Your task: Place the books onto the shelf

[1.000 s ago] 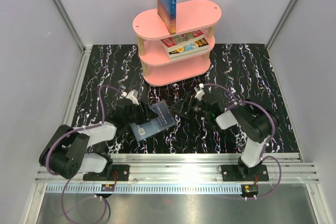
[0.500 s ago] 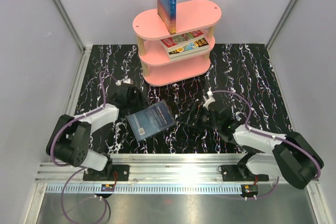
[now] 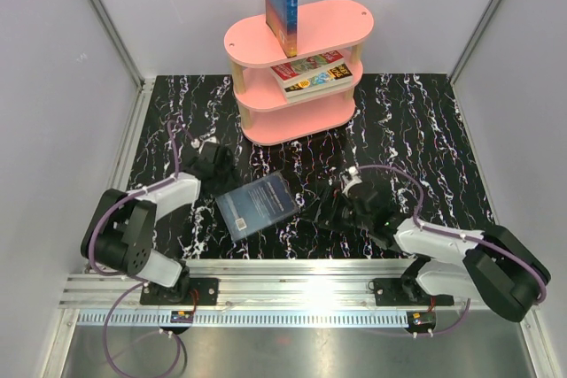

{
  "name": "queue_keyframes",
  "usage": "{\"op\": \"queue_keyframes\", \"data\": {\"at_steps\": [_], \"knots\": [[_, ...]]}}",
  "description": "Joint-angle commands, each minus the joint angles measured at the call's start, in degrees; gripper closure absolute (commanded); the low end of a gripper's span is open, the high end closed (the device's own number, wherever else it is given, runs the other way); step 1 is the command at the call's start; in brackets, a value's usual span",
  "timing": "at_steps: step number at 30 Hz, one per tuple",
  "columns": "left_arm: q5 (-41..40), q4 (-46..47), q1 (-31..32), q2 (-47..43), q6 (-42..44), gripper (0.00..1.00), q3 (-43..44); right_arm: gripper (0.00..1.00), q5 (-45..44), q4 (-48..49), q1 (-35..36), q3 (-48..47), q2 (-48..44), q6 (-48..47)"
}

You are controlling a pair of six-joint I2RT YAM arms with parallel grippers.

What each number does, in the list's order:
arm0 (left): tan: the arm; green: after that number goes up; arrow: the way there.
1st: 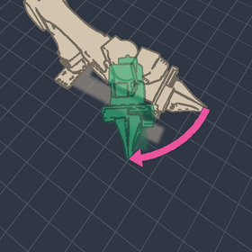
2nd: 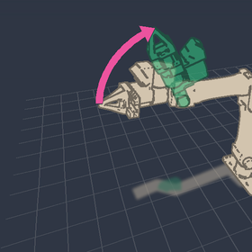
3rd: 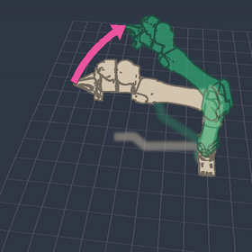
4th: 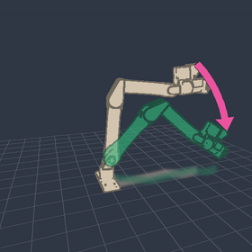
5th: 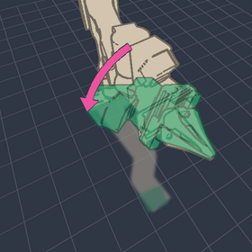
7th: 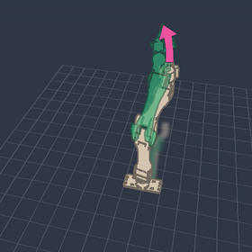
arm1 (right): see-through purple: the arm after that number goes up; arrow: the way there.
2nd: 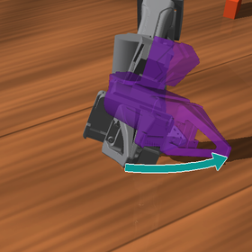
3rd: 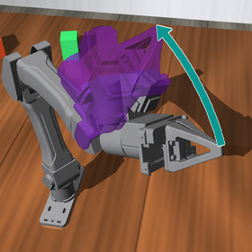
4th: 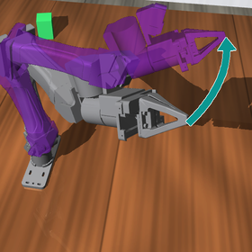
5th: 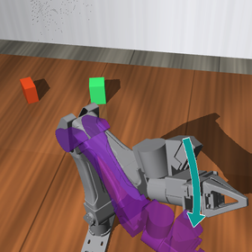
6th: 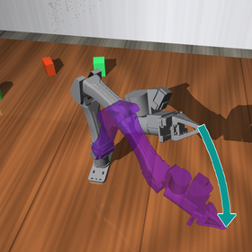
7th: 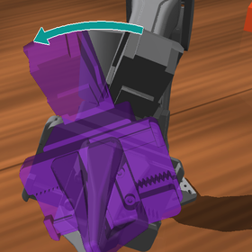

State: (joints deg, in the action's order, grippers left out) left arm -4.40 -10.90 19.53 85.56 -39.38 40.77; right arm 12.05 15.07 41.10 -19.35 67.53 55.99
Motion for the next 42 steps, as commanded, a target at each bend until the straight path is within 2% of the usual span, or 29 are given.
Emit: {"op": "queue_keyframes", "data": {"at_steps": [1,5,15,22,28,37,42], "knots": [[6.9,-4.4,4.3,-1.6,-2.5,0.43,-4.7,0.0,-3.5,5.0,4.2,-0.7,3.6,2.2],[11.3,-2.9,9.4,-6.2,-6.6,0.43,-8.6,0.0,-3.6,10.2,5.7,-1.5,12.0,3.7],[16.3,-1.2,18.9,-14.4,-11.8,0.42,-15.2,0.0,-7.0,15.1,5.7,-2.4,18.9,4.7],[18.7,6.3,19.5,-11.6,-12.6,0.42,-17.5,0.0,-3.5,23.7,5.9,-2.5,25.2,7.8],[22.9,11.9,19.7,-12.6,-14.5,0.42,-19.0,0.0,-3.9,24.0,6.1,-1.0,25.5,7.9],[24.9,7.6,19.8,-21.3,-13.8,0.42,-15.6,0.0,-4.1,25.9,6.2,0.1,27.4,8.4],[24.2,8.1,19.8,-24.2,-13.8,0.41,-15.5,0.0,-3.5,27.8,6.2,0.5,28.9,9.1]]}}
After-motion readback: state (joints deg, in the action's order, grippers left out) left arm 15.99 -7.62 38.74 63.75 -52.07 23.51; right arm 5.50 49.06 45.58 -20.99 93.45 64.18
